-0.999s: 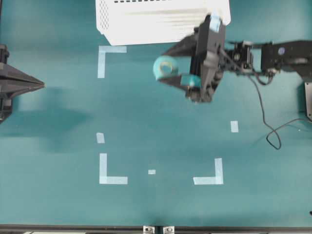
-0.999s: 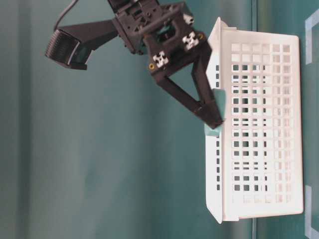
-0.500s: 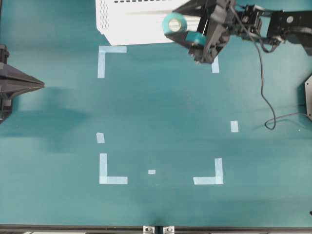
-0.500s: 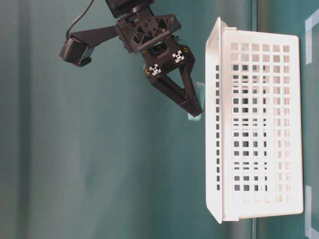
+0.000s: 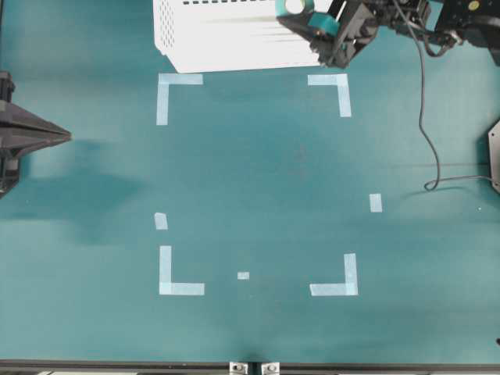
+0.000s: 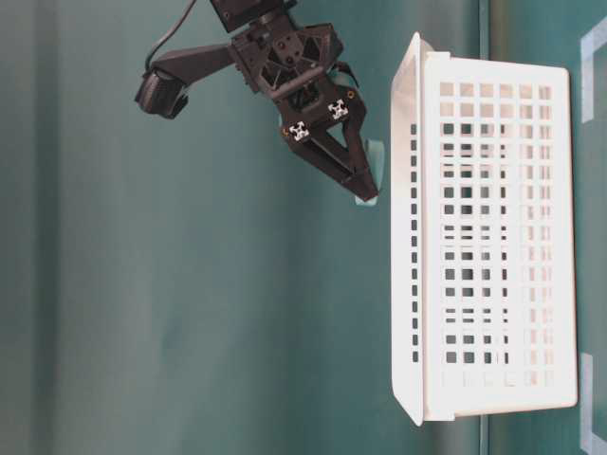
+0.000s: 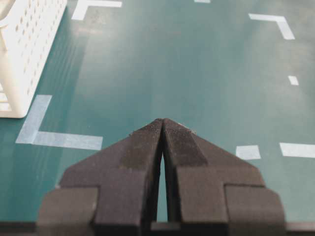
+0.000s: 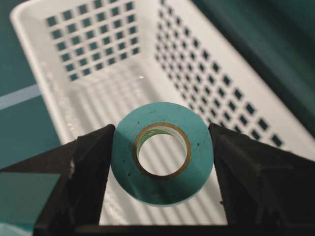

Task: Put the tape in the middle into the white basket.
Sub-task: 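Lower the tape roll into the basket and open the right gripper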

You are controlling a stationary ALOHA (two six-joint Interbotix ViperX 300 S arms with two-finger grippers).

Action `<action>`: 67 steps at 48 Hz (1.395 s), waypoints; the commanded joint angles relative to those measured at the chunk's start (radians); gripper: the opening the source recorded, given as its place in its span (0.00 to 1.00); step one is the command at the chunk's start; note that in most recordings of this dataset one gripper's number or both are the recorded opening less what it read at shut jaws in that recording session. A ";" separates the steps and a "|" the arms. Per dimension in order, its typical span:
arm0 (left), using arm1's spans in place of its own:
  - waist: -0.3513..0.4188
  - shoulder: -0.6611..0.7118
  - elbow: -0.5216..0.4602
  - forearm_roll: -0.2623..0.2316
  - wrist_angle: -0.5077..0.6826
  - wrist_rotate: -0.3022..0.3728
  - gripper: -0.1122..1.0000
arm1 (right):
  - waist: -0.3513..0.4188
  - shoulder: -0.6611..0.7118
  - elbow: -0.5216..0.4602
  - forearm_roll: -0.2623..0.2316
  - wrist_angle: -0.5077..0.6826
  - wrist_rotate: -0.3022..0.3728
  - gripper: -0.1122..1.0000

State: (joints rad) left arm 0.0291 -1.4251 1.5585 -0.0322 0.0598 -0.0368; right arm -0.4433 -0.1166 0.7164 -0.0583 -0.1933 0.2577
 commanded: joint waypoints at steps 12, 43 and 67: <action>0.003 0.009 -0.011 0.003 -0.009 0.000 0.00 | -0.037 -0.025 -0.009 -0.011 -0.003 -0.003 0.70; 0.002 0.008 -0.011 0.002 -0.008 0.000 0.00 | -0.038 -0.025 -0.008 -0.049 0.023 0.003 0.99; 0.002 0.008 -0.011 0.002 -0.008 -0.002 0.00 | 0.084 -0.107 0.015 -0.052 0.011 0.005 0.98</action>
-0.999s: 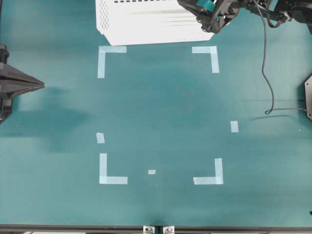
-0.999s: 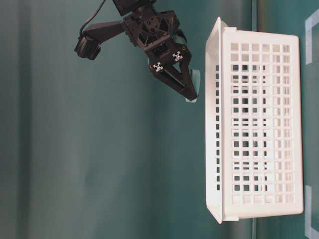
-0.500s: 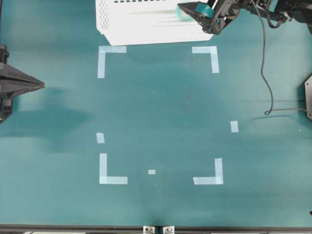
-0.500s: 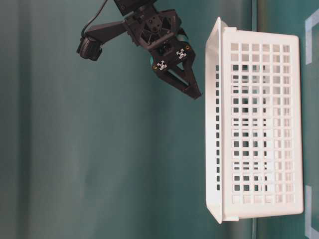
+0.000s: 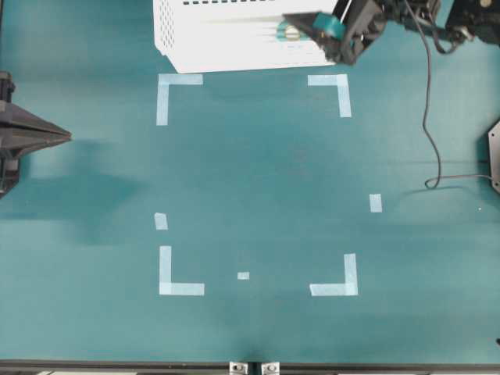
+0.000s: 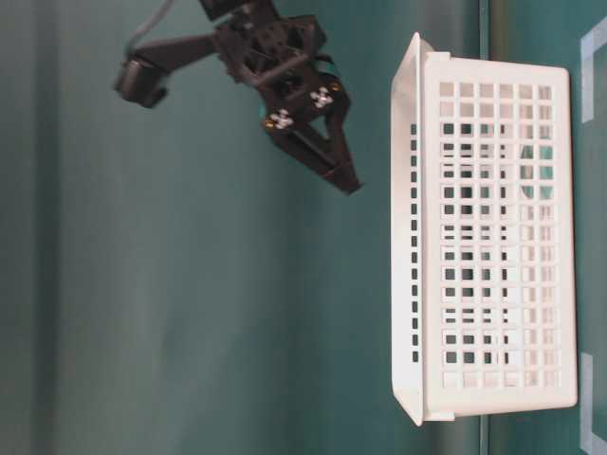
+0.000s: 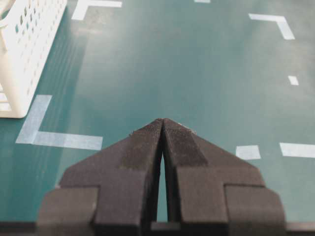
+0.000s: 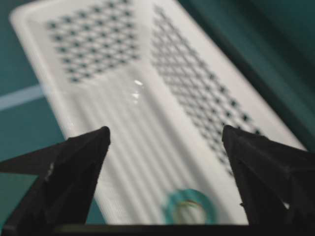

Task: Put the tape in the middle into the white basket.
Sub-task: 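Lower the tape roll into the basket and open the right gripper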

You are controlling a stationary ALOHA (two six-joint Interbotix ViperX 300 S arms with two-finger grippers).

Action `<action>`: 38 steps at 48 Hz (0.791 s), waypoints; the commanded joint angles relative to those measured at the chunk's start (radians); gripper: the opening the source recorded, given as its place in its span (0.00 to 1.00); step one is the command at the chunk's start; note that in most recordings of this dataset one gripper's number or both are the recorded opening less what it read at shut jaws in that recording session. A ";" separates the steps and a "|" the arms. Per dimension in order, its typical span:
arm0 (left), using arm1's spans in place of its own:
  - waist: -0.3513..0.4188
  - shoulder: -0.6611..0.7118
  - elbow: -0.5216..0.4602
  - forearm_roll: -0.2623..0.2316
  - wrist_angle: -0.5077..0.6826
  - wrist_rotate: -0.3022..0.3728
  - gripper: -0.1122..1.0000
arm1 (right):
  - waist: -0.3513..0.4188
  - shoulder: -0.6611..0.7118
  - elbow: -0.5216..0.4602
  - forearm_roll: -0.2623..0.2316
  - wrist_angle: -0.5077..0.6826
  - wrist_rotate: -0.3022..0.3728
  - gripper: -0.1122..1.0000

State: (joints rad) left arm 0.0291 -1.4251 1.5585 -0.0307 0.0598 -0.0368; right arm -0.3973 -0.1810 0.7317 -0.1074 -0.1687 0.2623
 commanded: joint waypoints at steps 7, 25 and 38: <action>0.002 0.008 -0.012 0.002 -0.009 -0.002 0.00 | 0.132 -0.083 0.051 -0.003 -0.058 0.000 0.98; 0.002 0.008 -0.011 0.000 -0.009 -0.002 0.00 | 0.288 -0.133 0.163 -0.003 -0.115 0.000 0.98; 0.002 0.008 -0.011 0.000 -0.009 0.000 0.00 | 0.351 -0.143 0.201 -0.003 -0.115 -0.002 0.98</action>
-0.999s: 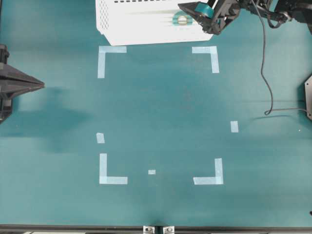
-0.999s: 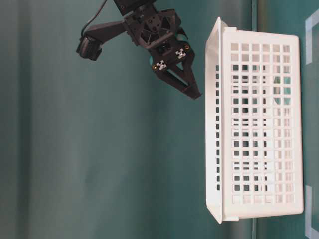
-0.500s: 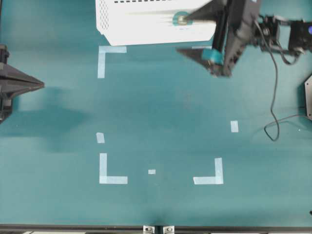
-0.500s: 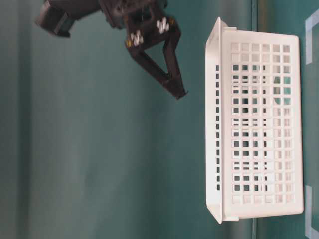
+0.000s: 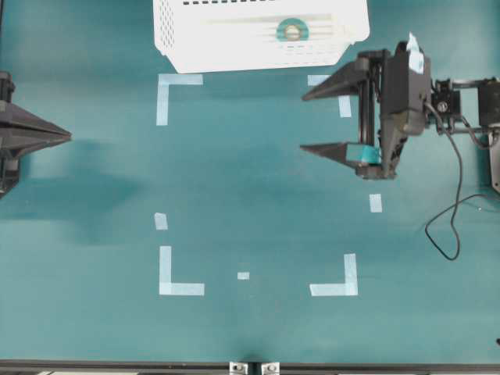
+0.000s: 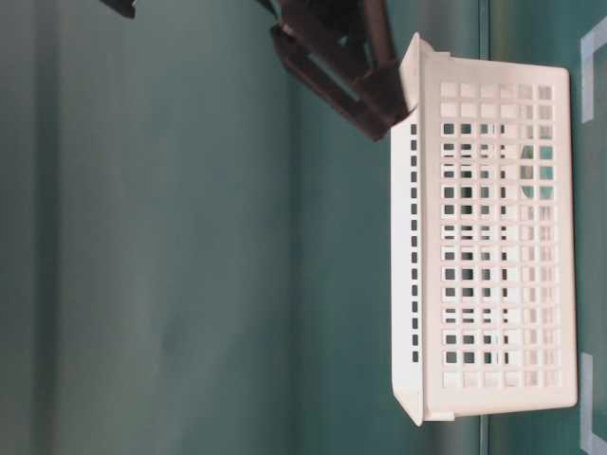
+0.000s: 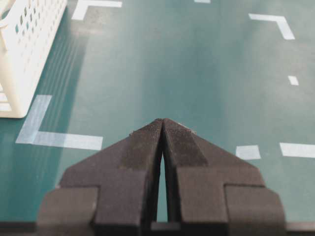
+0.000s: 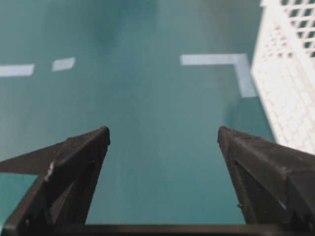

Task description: Put the tape in the middle into the white basket.

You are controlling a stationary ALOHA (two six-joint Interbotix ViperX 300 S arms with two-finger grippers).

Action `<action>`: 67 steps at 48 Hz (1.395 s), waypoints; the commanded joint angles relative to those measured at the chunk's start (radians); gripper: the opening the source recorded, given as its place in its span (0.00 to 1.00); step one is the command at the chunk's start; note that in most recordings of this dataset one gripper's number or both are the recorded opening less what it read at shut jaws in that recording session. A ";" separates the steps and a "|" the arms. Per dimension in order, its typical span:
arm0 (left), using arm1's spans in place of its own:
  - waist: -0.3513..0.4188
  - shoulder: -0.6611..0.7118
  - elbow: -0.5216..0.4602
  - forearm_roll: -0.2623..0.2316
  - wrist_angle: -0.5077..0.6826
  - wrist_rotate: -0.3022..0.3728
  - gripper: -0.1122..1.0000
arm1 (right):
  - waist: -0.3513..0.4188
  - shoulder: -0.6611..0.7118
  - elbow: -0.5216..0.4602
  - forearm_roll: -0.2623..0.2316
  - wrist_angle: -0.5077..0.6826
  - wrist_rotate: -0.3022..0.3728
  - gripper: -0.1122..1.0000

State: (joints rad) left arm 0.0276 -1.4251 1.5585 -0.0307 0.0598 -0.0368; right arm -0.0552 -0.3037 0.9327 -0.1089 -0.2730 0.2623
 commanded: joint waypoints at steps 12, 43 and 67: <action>0.003 0.008 -0.011 0.002 -0.009 -0.002 0.00 | 0.009 -0.098 0.041 -0.002 -0.006 -0.006 0.98; 0.003 0.008 -0.011 0.000 -0.009 0.000 0.00 | 0.009 -0.515 0.293 -0.005 0.034 -0.006 0.98; 0.003 0.008 -0.011 0.000 -0.008 0.000 0.00 | 0.009 -0.884 0.466 -0.005 0.235 0.009 0.98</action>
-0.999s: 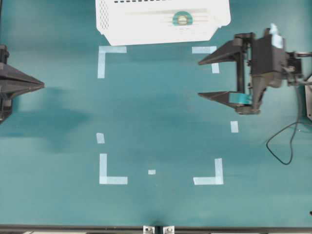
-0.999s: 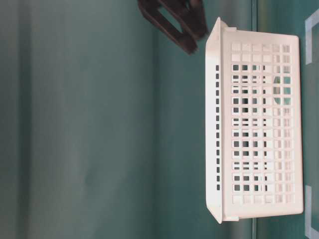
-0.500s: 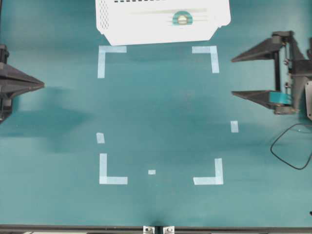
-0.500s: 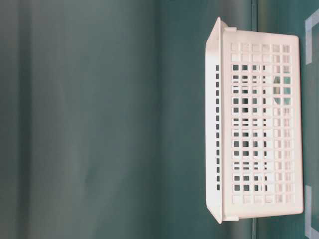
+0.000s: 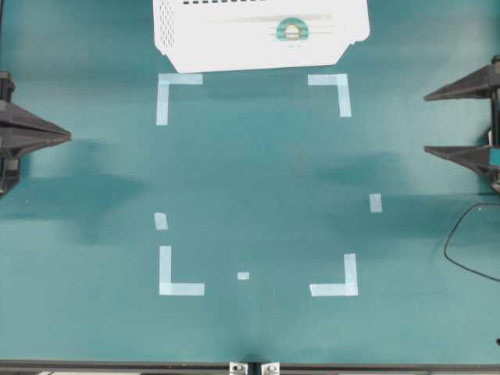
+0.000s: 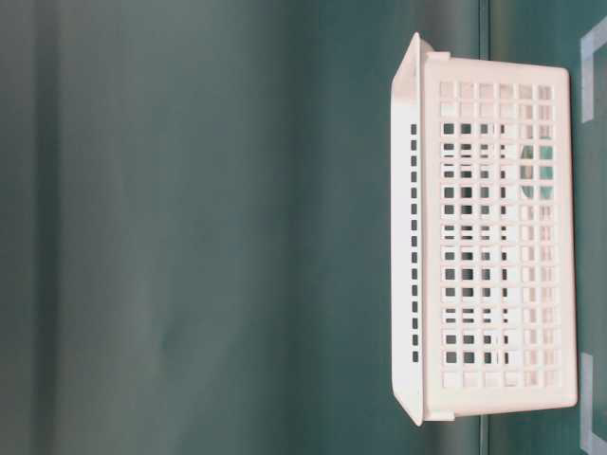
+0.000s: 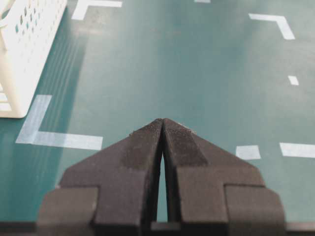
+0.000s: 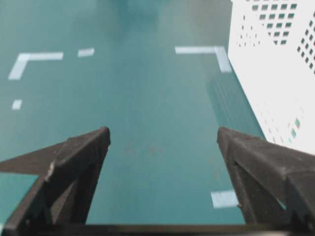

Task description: Put the tape in the middle into the white basket.

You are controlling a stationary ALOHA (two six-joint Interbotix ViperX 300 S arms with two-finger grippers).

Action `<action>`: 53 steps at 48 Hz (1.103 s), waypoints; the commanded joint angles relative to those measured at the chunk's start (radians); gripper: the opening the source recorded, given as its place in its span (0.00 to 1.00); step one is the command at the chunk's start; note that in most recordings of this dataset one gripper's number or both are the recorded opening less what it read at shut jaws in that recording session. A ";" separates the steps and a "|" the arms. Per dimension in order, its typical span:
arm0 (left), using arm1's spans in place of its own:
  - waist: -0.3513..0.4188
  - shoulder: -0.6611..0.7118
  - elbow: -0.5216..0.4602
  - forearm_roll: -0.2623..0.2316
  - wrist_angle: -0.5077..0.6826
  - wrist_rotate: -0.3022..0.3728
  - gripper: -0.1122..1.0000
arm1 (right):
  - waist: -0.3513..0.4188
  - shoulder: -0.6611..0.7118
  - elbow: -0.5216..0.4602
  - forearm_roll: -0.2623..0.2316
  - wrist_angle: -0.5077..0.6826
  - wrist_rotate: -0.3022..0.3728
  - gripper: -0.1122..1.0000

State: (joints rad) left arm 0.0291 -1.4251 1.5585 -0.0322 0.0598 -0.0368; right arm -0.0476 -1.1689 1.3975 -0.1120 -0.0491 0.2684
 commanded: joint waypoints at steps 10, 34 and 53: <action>0.003 0.008 -0.011 0.002 -0.009 0.000 0.00 | 0.002 -0.020 0.034 0.002 0.034 0.005 0.98; 0.003 0.008 -0.011 0.002 -0.008 0.000 0.00 | 0.002 -0.017 0.103 -0.002 0.052 0.002 0.98; 0.002 0.008 -0.011 0.002 -0.008 0.000 0.00 | 0.002 -0.017 0.117 -0.002 0.052 0.002 0.98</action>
State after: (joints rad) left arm 0.0291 -1.4251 1.5585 -0.0307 0.0598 -0.0368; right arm -0.0476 -1.1980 1.5248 -0.1120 0.0077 0.2715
